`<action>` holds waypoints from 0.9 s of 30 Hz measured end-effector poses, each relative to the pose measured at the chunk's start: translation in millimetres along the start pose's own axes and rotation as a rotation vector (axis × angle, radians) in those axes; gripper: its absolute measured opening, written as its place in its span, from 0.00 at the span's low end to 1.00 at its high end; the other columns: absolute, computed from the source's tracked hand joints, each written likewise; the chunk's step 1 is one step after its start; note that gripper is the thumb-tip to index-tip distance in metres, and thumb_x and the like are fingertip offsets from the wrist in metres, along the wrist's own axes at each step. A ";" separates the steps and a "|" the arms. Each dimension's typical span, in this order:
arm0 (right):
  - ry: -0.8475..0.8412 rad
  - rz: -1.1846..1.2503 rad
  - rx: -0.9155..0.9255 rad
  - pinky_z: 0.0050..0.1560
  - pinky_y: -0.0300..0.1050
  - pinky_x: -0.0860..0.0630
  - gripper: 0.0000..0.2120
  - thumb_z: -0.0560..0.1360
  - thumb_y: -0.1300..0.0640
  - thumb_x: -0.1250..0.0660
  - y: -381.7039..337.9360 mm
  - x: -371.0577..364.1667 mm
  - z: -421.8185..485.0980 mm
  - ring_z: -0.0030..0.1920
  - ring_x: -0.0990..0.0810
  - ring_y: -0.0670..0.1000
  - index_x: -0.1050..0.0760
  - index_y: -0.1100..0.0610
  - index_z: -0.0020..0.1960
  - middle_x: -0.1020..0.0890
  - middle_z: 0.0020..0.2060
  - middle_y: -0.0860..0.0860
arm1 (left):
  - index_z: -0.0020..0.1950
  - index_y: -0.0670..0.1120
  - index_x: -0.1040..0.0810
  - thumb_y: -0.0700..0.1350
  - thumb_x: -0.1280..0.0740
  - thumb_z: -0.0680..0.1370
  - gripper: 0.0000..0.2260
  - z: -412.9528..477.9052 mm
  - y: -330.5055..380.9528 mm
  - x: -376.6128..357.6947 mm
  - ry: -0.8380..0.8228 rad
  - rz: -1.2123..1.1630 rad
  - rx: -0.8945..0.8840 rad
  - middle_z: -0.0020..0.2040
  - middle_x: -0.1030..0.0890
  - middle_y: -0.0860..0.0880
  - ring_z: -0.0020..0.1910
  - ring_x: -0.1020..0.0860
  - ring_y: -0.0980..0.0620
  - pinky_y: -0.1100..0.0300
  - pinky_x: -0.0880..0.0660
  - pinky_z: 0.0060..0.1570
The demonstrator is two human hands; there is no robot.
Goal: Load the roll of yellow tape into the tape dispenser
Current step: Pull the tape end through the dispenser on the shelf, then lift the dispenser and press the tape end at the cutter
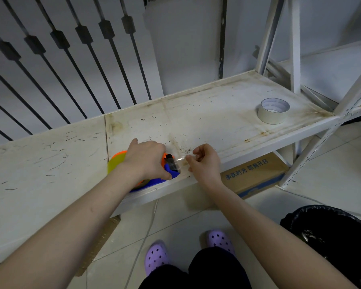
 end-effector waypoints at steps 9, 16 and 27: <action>0.030 -0.097 0.327 0.41 0.33 0.26 0.09 0.73 0.63 0.32 -51.7 12.0 6.9 0.36 0.28 0.43 0.31 0.53 0.41 0.27 0.38 0.47 | 0.46 0.49 0.31 0.63 0.30 0.64 0.22 -11.9 2.7 9.6 0.241 -0.171 0.129 0.40 0.25 0.52 0.39 0.28 0.48 0.48 0.31 0.56; -0.015 -0.174 0.523 0.42 0.24 0.32 0.08 0.72 0.63 0.31 -92.0 15.8 16.2 0.37 0.29 0.40 0.29 0.55 0.41 0.27 0.41 0.49 | 0.47 0.49 0.31 0.63 0.28 0.61 0.25 -25.3 2.9 20.2 0.472 -0.399 0.210 0.41 0.23 0.52 0.39 0.24 0.47 0.54 0.26 0.39; -0.025 -0.236 0.704 0.41 0.28 0.30 0.07 0.69 0.65 0.29 -117.5 14.1 17.9 0.37 0.29 0.41 0.27 0.57 0.41 0.26 0.41 0.49 | 0.44 0.48 0.33 0.59 0.25 0.63 0.23 -31.9 11.2 17.1 0.626 -0.605 0.287 0.38 0.25 0.52 0.35 0.26 0.50 0.54 0.27 0.36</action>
Point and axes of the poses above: each hand's wrist, its own z-axis towards the middle knuckle, its own x-axis out of the back of the hand, y = z × x, the point moved 1 cm from there along z, towards the middle knuckle
